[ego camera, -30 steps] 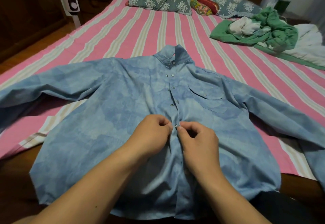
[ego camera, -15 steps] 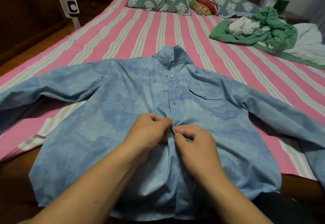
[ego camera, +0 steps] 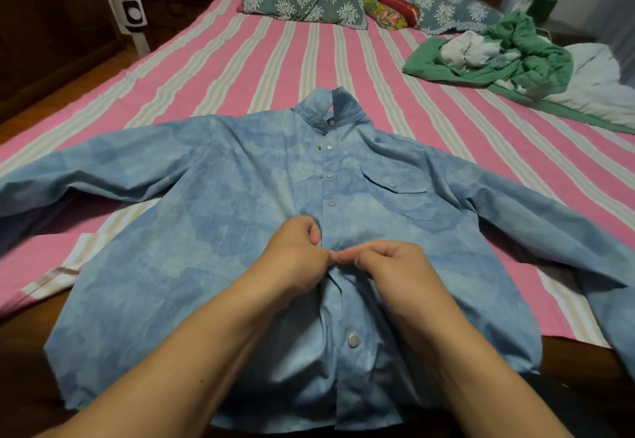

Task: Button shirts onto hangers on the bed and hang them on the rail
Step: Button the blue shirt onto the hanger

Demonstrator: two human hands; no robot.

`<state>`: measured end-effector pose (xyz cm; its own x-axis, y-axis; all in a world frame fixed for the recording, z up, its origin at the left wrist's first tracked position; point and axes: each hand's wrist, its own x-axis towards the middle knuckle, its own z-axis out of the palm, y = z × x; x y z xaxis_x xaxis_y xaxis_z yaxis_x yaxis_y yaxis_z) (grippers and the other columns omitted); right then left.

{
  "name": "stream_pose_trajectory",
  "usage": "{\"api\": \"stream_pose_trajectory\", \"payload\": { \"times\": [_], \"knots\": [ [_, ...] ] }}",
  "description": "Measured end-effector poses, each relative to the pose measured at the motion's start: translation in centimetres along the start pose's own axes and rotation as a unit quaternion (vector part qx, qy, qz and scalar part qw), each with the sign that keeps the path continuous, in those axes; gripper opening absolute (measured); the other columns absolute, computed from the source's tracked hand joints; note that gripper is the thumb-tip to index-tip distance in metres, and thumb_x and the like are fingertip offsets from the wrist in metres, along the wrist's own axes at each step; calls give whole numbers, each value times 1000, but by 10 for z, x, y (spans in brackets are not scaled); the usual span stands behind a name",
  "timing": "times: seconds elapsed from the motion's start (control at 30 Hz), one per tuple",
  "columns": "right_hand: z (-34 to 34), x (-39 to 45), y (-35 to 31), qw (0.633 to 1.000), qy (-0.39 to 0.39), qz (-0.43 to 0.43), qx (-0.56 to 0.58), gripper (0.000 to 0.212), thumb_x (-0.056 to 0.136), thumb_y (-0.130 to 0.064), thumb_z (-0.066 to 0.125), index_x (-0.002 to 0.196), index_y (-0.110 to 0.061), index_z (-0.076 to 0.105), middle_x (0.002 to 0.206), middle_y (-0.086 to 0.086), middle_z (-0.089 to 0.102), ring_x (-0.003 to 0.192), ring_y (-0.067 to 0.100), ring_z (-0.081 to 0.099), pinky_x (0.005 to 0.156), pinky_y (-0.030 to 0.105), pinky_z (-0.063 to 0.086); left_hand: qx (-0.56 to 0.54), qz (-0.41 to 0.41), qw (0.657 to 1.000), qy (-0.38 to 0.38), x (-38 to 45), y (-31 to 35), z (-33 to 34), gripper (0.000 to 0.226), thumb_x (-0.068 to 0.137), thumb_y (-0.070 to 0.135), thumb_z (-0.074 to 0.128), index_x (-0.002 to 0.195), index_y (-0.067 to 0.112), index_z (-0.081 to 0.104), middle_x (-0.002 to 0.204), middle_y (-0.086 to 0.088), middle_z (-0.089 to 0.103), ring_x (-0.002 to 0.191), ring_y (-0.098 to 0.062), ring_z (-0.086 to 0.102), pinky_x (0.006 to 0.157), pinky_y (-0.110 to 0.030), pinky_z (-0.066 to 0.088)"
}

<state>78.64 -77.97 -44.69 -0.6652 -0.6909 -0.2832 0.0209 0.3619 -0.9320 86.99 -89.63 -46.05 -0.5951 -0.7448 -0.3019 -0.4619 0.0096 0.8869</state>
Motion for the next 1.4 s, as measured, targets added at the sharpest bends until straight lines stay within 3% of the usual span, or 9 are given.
{"api": "stream_pose_trajectory", "payload": {
  "times": [0.13, 0.27, 0.4, 0.6, 0.77, 0.9, 1.03, 1.27, 1.4],
  "knots": [
    [-2, 3, -3, 994, 62, -38, -81, 23, 87, -6, 62, 82, -21, 79, 81, -8, 77, 84, 7, 70, 91, 35, 56, 152, 54, 986, 39, 2, -3, 0, 35, 84, 21, 75, 75, 21, 41, 71, 5, 52, 63, -11, 44, 54, -27, 30],
    [-28, 12, -44, 952, 205, -182, -133, 23, 88, -9, 59, 91, -27, 72, 86, -16, 70, 73, -3, 61, 73, 21, 47, 195, 101, 974, 47, 10, 5, -15, 17, 96, 35, 62, 87, 22, 56, 87, 2, 70, 87, -22, 63, 74, -35, 46],
    [-11, 60, -76, 945, 65, -155, -281, 22, 92, -17, 60, 108, -22, 74, 106, -6, 74, 97, 11, 66, 82, 24, 47, 120, 137, 968, 175, 49, 21, -31, 13, 95, 16, 51, 91, 21, 63, 94, -4, 72, 93, -27, 65, 84, -38, 51],
    [31, 117, -5, 905, 3, -24, -425, 56, 82, -47, 70, 125, -14, 56, 128, 10, 55, 121, 32, 52, 96, 37, 46, 223, 31, 970, 90, 91, 3, -13, 19, 89, 5, 52, 99, 10, 67, 110, -15, 70, 107, -33, 64, 82, -33, 46],
    [1, 133, -3, 959, 54, 34, -275, 9, 73, -11, 70, 75, -5, 63, 69, 9, 61, 64, 24, 55, 56, 28, 40, 351, 33, 934, 63, 88, 10, -1, 40, 102, 35, 48, 119, 2, 63, 128, -24, 61, 119, -41, 57, 91, -40, 47],
    [-14, 131, 4, 993, 17, 84, -76, 19, 79, -2, 79, 92, 8, 68, 76, 20, 69, 61, 23, 62, 63, 35, 54, 439, -10, 897, 46, 85, 15, 15, 70, 95, 67, 47, 136, 10, 50, 140, -14, 51, 129, -36, 51, 100, -42, 43],
    [-3, 126, 4, 995, 24, 63, -76, 16, 82, -9, 79, 85, 4, 69, 70, 18, 67, 59, 20, 57, 59, 28, 49, 481, 1, 876, 27, 88, 17, 21, 51, 102, 50, 48, 135, 11, 51, 139, -12, 53, 127, -33, 54, 95, -40, 43],
    [15, 118, 9, 983, 155, -9, -102, 23, 85, -27, 73, 68, -14, 67, 63, -2, 68, 67, 21, 63, 75, 43, 54, 324, 96, 930, 142, 78, 17, 4, 26, 101, 39, 53, 95, 15, 48, 110, -18, 65, 104, -43, 59, 71, -37, 33],
    [21, 108, 4, 974, 217, -59, 12, 17, 88, -25, 73, 73, -18, 70, 70, -5, 71, 72, 18, 66, 76, 41, 56, 55, 40, 989, 134, 81, 22, 3, 24, 91, 24, 73, 78, 10, 58, 79, -8, 68, 81, -31, 66, 70, -40, 50]
  ]
}}
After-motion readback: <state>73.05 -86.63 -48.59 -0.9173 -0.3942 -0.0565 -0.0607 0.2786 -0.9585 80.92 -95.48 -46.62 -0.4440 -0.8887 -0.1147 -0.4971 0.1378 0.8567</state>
